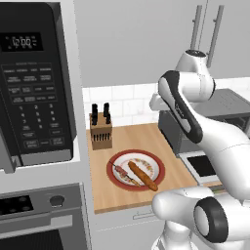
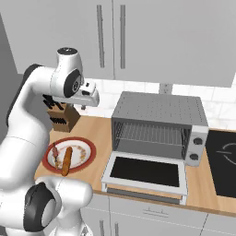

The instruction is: Pick up the kebab skewer and baguette bread, and place them inside the toaster oven. Close the toaster oven door and start by setting the timer.

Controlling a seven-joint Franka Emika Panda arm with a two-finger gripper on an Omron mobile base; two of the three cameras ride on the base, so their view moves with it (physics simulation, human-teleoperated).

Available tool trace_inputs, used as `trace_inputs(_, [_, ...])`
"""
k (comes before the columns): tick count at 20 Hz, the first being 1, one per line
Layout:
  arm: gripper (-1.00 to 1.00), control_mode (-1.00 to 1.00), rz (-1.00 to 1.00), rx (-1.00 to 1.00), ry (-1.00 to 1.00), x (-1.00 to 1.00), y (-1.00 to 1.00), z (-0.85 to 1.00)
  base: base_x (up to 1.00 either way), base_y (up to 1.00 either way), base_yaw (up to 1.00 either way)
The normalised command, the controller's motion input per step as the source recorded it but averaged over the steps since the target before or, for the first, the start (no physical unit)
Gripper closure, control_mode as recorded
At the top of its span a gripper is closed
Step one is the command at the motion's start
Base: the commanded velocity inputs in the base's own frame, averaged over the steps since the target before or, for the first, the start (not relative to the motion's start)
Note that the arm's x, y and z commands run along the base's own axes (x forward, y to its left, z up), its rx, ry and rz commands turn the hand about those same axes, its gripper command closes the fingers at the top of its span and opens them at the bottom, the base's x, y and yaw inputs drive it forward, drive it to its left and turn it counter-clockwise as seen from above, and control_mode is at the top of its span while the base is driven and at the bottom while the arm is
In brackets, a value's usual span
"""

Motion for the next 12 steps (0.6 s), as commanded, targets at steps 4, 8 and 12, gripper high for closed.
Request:
trace_inputs(4, [-1.0, -1.0, -0.01, 0.02, -0.12, -0.19, -0.17, 0.0, 0.0, 0.0, 0.0])
trace_inputs(8, [-1.0, -1.0, -0.01, 0.03, -0.22, -0.45, -0.83, -0.01, 0.0, 0.0, 0.0])
trace_inputs(12, [-1.0, -1.0, -0.06, 0.08, -0.16, -0.32, -1.0, -0.01, 0.0, 0.0, 0.0])
